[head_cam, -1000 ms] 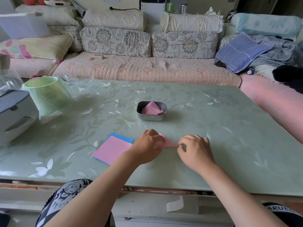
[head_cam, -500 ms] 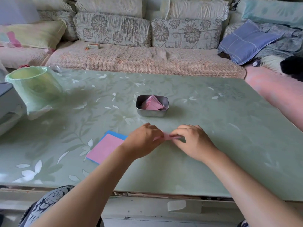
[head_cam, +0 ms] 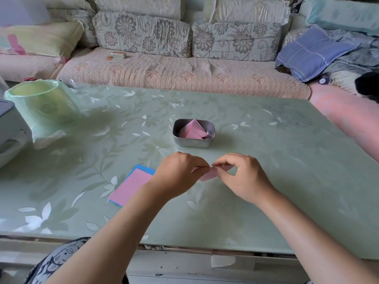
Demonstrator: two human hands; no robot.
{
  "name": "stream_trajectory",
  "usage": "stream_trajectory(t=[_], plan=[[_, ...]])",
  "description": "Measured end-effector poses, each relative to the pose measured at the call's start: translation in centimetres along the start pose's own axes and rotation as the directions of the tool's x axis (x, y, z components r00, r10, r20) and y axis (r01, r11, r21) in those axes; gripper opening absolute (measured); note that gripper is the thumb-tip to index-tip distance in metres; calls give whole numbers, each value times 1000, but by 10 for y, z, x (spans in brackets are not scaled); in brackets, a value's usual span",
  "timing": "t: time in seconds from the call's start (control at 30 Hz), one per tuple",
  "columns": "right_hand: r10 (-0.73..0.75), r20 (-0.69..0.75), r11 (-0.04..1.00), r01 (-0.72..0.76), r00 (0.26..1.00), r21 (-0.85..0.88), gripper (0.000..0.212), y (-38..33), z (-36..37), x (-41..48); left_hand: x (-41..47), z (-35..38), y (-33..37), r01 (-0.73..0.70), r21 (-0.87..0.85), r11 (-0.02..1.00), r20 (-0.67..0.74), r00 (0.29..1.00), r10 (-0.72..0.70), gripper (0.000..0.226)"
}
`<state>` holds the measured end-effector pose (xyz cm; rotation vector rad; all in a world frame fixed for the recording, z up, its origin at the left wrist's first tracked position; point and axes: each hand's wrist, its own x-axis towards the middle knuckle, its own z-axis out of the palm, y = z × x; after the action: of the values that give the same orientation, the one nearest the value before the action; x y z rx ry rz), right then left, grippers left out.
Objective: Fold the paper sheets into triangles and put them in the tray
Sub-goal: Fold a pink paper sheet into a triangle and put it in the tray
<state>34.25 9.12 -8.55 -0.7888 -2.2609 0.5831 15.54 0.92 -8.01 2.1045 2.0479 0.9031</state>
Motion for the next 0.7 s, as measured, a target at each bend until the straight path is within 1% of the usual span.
stream_trajectory(t=[0.1,0.23,0.33,0.57,0.7], plan=[[0,2,1000,0,1000,22,5,-8,1,0,-1,-3,1,25,-46,999,17,1000,-24,14],[44,-22,999,-43,999,28,7,-13,-1,0,-1,-7,1,57,-50,997,-16,998,-57,12],[36,-35,999,-36,999,7,10,-18,-1,0,-2,-5,5,38,-41,998,-14,999,-39,13],[16,-66,998,-21,998,-67,9,-24,-1,1,-2,-6,7,25,-7,1000,1,1000,-25,12],[28,-56,994,-34,998,-107,9,-23,-1,3,-1,-8,5,9,43,999,-28,1000,-8,11]])
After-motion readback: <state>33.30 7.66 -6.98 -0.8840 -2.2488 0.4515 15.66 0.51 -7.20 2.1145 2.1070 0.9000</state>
